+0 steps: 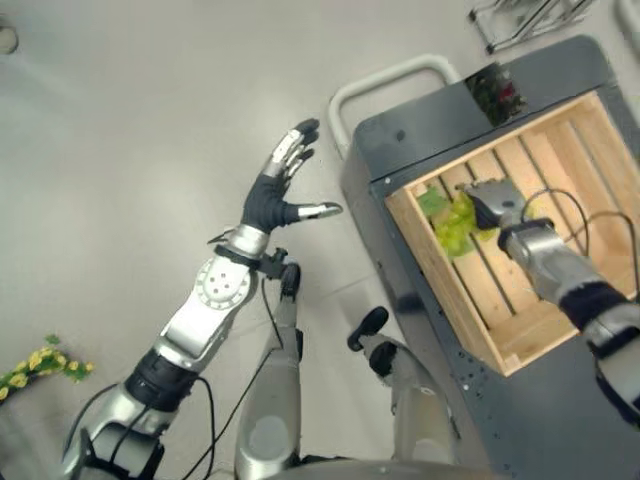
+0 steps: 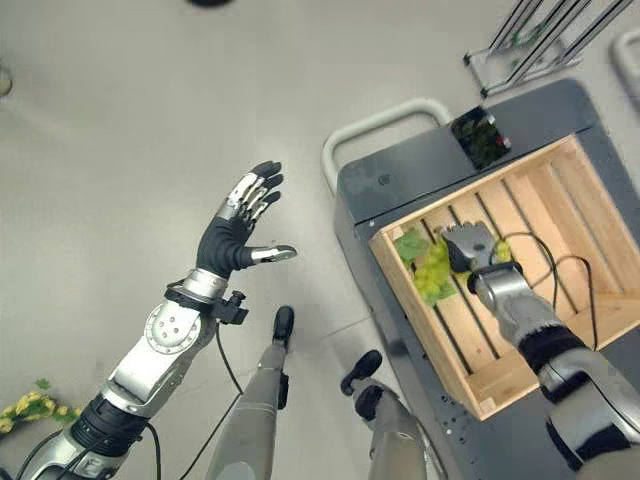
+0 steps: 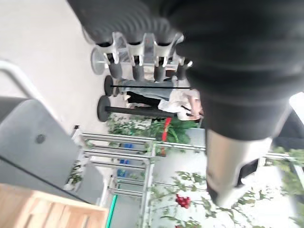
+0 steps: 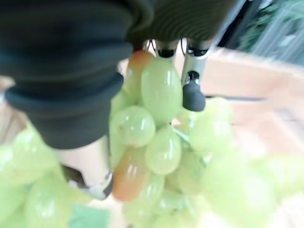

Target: Pick up the fruits from the basket on one side to the basket on the other side

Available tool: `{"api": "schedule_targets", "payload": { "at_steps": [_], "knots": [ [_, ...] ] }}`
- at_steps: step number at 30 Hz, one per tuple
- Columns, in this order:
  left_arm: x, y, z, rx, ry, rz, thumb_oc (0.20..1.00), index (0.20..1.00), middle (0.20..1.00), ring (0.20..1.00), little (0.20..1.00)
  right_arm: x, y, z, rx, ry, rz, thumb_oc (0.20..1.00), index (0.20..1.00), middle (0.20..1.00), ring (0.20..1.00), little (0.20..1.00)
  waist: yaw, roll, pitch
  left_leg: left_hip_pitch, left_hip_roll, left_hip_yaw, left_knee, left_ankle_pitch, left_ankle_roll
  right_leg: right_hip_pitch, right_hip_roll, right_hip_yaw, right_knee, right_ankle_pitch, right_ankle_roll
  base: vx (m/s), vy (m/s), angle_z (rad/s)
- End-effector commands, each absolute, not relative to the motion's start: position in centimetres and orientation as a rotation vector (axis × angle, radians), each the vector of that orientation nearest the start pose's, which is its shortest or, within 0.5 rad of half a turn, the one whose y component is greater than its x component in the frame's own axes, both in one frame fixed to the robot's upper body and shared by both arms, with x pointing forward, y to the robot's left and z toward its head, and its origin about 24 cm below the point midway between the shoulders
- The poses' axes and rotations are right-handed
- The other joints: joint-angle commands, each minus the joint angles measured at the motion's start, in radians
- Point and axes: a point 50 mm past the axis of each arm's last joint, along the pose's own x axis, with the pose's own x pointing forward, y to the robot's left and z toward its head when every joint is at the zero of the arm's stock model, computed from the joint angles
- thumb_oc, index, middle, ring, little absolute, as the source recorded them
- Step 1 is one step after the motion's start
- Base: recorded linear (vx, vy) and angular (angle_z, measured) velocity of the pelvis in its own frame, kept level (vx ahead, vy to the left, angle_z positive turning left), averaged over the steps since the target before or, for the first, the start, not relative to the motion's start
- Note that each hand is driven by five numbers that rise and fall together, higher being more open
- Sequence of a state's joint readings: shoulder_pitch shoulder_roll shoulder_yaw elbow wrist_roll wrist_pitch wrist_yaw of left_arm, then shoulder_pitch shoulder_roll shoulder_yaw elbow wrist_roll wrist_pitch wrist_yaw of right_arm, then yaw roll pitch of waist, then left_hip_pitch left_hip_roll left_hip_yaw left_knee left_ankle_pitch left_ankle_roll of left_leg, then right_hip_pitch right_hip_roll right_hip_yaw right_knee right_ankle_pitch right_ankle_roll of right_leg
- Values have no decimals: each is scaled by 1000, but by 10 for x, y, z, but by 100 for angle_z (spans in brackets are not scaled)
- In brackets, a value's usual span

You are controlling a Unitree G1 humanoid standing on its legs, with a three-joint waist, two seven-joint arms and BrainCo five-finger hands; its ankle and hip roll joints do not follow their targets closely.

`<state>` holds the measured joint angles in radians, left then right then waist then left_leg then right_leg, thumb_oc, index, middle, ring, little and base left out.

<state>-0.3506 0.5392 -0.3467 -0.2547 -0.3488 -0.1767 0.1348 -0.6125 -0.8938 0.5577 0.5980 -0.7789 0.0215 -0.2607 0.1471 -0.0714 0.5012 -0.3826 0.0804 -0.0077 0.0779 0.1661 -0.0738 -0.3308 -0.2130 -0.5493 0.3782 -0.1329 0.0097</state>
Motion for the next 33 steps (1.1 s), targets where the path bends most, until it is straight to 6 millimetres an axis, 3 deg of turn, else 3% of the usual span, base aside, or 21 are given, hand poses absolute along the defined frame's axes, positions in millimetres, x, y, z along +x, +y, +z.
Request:
{"api": "schedule_targets", "payload": {
  "at_steps": [1, 3, 8, 13, 18, 21, 25, 27, 29, 33],
  "knots": [
    [261, 133, 203, 86, -700, -407, 1000, 1000, 1000, 1000, 1000, 336, -301, 171, -1827, -213, -221, 200, 200, 200, 200, 200, -43, -61, 12, 89, -26, 40, 34, -127, 41, 135, -17, 13, -176, 123, 128, 8, -16, -13],
    [260, 135, 200, 84, -688, -408, 1000, 1000, 1000, 1000, 1000, 331, -302, 170, -1819, -219, -226, 200, 200, 200, 200, 200, -43, -66, -2, 105, -25, 43, 25, -125, 41, 150, -14, 16, -187, 125, 130, 53, -26, -13],
    [257, 154, 183, 67, -599, -362, 1000, 1000, 1000, 1000, 1000, 306, -314, 160, -1736, -216, -253, 200, 200, 200, 200, 200, -70, -83, -120, 198, -25, 68, -21, -128, 36, 232, 11, 35, -247, 121, 134, 124, -29, -15],
    [255, 163, 171, 67, -541, -340, 1000, 1000, 1000, 1000, 1000, 292, -319, 160, -1695, -224, -280, 200, 200, 200, 200, 200, -87, -80, -203, 262, -19, 90, -64, -128, 32, 289, 27, 47, -294, 120, 141, 136, -8, -14],
    [251, 167, 157, 47, -476, -341, 1000, 1000, 1000, 1000, 1000, 285, -312, 181, -1672, -345, -325, 200, 200, 200, 200, 200, -106, -70, -311, 352, -5, 137, -134, -121, 22, 353, 47, 80, -369, 142, 156, 98, 7, -20],
    [251, 164, 152, 33, -449, -368, 1000, 1000, 1000, 1000, 1000, 286, -307, 190, -1683, -389, -320, 200, 200, 200, 200, 200, -108, -65, -337, 372, -4, 152, -147, -115, 21, 365, 49, 93, -385, 151, 156, 82, 23, -31],
    [254, 139, 136, -62, -346, -500, 1000, 1000, 1000, 1000, 1000, 292, -274, 222, -1703, -592, -262, 200, 200, 200, 200, 200, -124, -53, -382, 418, 1, 180, -153, -129, 21, 394, 54, 122, -394, 150, 158, 55, 25, -19],
    [255, 133, 134, -65, -336, -525, 1000, 1000, 1000, 1000, 1000, 294, -266, 228, -1706, -634, -238, 200, 200, 200, 200, 200, -129, -49, -391, 427, 3, 187, -153, -133, 22, 398, 54, 127, -393, 148, 158, 47, 30, -15],
    [258, 115, 127, -97, -286, -594, 1000, 1000, 1000, 1000, 1000, 295, -237, 246, -1698, -779, -170, 200, 200, 200, 200, 200, -138, -43, -408, 449, 7, 198, -152, -145, 22, 415, 57, 139, -391, 140, 158, 56, 30, -27],
    [260, 104, 130, -104, -285, -644, 1000, 1000, 1000, 1000, 1000, 294, -211, 258, -1711, -903, -95, 200, 200, 200, 200, 200, -147, -41, -419, 457, 9, 205, -153, -142, 23, 415, 58, 148, -394, 143, 157, 22, 5, -13]
  ]
}}
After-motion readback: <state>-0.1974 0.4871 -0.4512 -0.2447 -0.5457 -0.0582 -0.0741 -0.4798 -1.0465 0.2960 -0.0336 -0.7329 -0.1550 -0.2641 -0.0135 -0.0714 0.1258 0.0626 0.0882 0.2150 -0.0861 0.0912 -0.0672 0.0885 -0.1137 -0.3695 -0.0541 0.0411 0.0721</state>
